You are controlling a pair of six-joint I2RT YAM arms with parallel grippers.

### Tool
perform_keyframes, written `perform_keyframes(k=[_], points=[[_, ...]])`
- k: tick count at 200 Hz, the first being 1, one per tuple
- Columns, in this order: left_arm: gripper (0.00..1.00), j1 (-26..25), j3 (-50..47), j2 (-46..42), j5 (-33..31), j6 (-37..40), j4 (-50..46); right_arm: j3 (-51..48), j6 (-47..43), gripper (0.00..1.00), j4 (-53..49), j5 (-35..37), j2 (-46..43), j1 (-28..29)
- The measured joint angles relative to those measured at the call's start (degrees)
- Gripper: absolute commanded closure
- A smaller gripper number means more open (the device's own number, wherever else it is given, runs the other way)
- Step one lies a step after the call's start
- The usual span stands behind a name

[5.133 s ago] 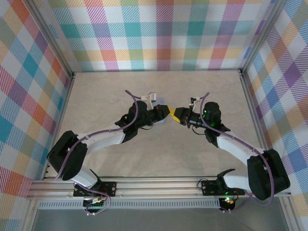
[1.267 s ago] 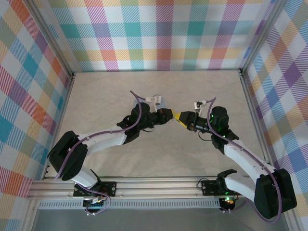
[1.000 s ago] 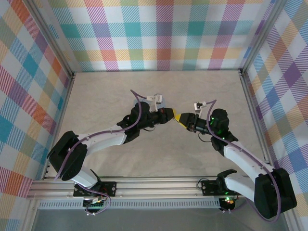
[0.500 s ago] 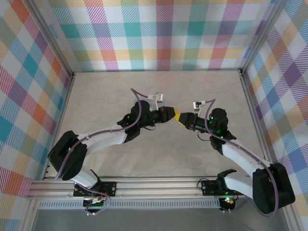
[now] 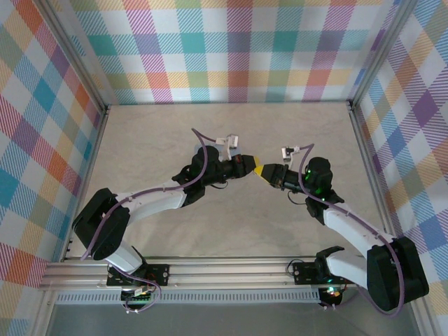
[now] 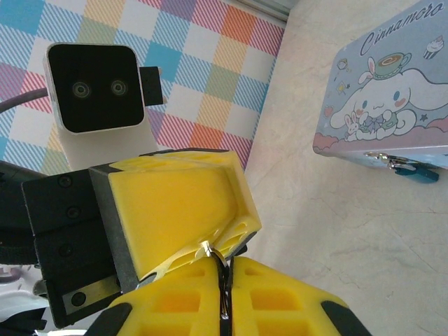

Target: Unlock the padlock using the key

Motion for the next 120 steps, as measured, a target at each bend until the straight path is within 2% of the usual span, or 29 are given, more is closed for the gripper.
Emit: perform_keyframes(k=[22, 47, 89, 120], points=[[1.0, 0.0, 0.0, 0.0, -0.2, 0.0, 0.0, 0.0, 0.1, 0.97, -0.1, 0.0, 0.0, 0.0], [0.91, 0.0, 0.0, 0.0, -0.2, 0.0, -0.1, 0.0, -0.3, 1.0, -1.0, 0.2, -0.4, 0.0], [0.58, 0.0, 0.0, -0.3, -1.6, 0.8, -2.3, 0.0, -3.2, 1.0, -5.6, 0.6, -2.2, 0.0], [0.43, 0.0, 0.0, -3.2, -4.7, 2.9, -7.7, 0.5, -6.4, 1.0, -11.1, 1.6, -2.3, 0.0]])
